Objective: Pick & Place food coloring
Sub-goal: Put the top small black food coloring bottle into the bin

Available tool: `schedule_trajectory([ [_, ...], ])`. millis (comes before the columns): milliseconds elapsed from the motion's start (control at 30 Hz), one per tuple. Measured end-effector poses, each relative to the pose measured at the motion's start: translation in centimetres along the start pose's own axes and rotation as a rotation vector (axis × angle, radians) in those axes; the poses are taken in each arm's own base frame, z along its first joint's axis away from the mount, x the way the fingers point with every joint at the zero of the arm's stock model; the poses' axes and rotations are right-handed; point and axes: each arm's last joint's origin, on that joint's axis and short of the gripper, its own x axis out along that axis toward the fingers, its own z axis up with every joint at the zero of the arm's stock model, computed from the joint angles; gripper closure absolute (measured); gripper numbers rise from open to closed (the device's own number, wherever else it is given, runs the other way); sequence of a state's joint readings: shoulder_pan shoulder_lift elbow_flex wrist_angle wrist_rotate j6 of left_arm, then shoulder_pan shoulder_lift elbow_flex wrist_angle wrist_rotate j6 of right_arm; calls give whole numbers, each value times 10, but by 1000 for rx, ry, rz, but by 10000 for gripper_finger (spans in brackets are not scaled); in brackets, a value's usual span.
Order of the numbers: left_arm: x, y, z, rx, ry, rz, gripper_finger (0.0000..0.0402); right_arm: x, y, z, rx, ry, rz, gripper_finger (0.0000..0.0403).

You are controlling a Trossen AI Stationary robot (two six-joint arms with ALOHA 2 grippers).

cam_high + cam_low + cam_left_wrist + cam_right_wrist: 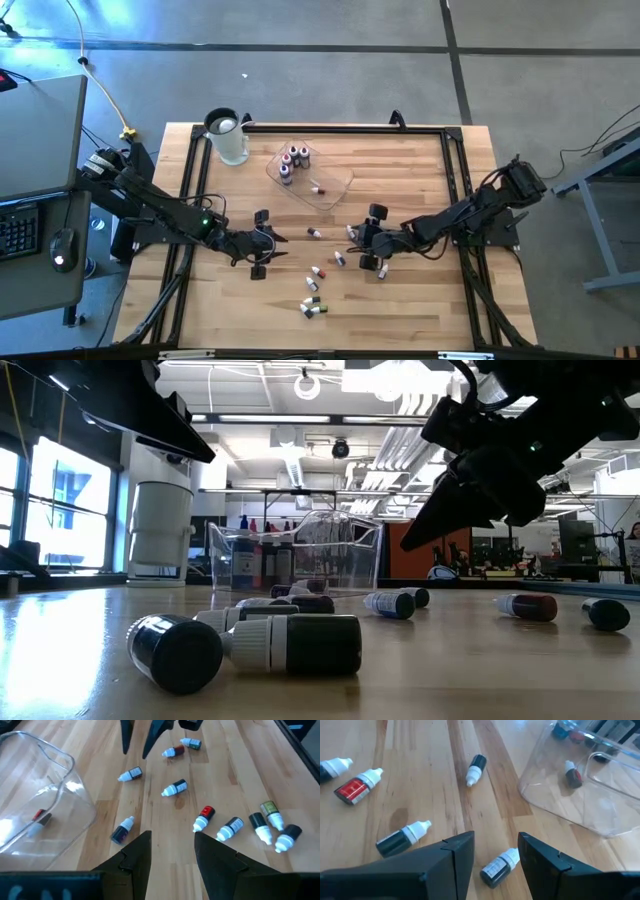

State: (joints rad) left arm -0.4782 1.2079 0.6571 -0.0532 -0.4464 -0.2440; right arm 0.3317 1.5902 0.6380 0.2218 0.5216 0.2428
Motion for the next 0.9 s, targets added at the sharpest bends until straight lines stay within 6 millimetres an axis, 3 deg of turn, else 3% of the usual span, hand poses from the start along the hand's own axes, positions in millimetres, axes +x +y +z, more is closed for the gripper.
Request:
schedule_trajectory([
  [133,0,-1,0,-2,10,-41,255,0,1,0,21,9,37,258],
  [333,-10,-11,7,-149,48,-445,255,0,3,-1,116,35,109,258],
  [433,-10,-14,6,-147,84,-545,255,0,3,-1,139,39,105,258],
  [733,-8,-9,6,-148,76,-484,255,-1,6,-3,167,66,154,258],
  [900,-7,-8,7,-147,40,-412,255,-1,2,-7,162,73,21,258],
])
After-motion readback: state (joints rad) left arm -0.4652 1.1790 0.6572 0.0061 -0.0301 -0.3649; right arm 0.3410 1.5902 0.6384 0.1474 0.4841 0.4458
